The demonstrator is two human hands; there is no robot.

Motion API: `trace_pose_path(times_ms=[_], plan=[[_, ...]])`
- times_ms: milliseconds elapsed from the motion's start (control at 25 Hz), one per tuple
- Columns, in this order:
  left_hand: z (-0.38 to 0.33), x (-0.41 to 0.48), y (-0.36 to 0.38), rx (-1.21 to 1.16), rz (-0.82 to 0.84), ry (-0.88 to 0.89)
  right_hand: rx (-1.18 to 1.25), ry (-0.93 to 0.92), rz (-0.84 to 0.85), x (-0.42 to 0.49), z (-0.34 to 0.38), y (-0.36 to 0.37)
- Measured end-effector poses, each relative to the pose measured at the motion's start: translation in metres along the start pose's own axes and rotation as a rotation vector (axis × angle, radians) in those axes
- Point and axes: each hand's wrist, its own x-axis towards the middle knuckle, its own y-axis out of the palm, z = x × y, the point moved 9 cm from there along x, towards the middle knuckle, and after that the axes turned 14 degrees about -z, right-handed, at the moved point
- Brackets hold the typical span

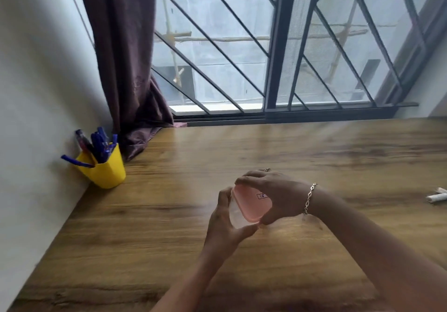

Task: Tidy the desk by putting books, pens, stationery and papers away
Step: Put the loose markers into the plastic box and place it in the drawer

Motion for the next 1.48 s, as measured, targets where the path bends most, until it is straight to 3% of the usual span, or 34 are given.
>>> trace_pose_path(times_ms=[440, 680, 840, 1000, 1160, 1480], plan=[[-0.014, -0.002, 0.109, 0.042, 0.128, 0.072, 0.158, 0.146, -0.042, -0.084, -0.098, -0.02], [-0.015, 0.002, 0.121, -0.035, 0.117, 0.061, 0.849, 0.371, -0.355, -0.13, -0.161, -0.057], [-0.018, 0.013, 0.12, -0.059, 0.045, 0.045, 1.037, 0.547, -0.547, -0.165, -0.206, -0.025], [-0.014, 0.017, 0.122, -0.077, 0.004, 0.027, 0.939, 0.666, -0.607, -0.193, -0.24, 0.019], [-0.012, 0.018, 0.132, -0.063, 0.018, 0.009, 0.768, 0.716, -0.48, -0.208, -0.254, 0.041], [-0.013, 0.029, 0.145, -0.102, 0.028, -0.014, 0.238, 0.586, -0.274, -0.208, -0.263, 0.043]])
